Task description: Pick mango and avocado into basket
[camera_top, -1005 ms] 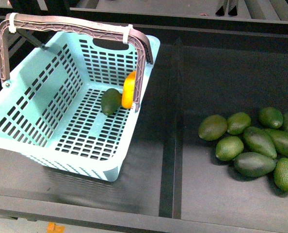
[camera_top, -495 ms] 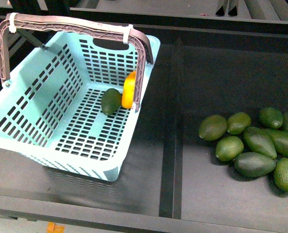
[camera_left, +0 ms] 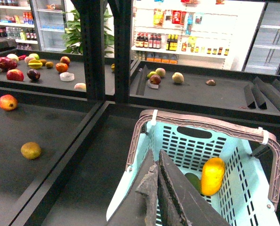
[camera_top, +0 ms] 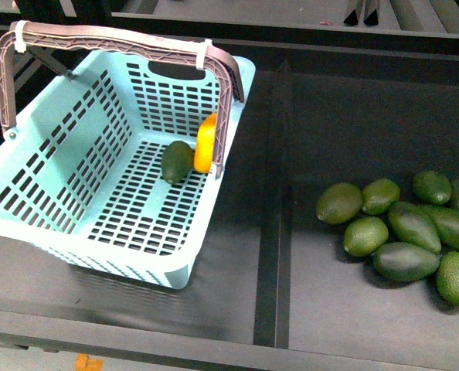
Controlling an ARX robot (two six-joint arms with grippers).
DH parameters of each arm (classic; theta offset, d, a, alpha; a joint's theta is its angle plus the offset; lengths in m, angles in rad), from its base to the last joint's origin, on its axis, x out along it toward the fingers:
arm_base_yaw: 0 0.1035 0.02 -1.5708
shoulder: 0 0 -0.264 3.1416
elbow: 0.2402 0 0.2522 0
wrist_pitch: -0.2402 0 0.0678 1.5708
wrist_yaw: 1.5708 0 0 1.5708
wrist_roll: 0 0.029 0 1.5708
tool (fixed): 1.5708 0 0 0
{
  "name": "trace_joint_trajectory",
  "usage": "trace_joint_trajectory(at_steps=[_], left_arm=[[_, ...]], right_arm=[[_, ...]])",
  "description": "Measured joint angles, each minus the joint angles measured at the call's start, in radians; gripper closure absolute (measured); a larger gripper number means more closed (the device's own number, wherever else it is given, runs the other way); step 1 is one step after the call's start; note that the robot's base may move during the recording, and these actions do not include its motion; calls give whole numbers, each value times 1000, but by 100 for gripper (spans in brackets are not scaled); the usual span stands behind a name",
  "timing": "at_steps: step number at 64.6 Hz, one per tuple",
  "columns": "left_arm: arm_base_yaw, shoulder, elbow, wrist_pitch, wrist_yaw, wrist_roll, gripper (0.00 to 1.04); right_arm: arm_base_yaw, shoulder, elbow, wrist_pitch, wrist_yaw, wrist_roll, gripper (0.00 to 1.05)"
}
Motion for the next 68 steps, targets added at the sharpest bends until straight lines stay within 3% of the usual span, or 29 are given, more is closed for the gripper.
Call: trace_joint_trajectory(at_steps=[21, 36, 44, 68], left_arm=[[0, 0, 0, 0, 0, 0, 103], [0, 0, 0, 0, 0, 0, 45], [0, 0, 0, 0, 0, 0, 7], [0, 0, 0, 0, 0, 2, 8]], right_arm=[[0, 0, 0, 0, 0, 0, 9], [0, 0, 0, 0, 0, 0, 9], [0, 0, 0, 0, 0, 0, 9], [0, 0, 0, 0, 0, 0, 9]])
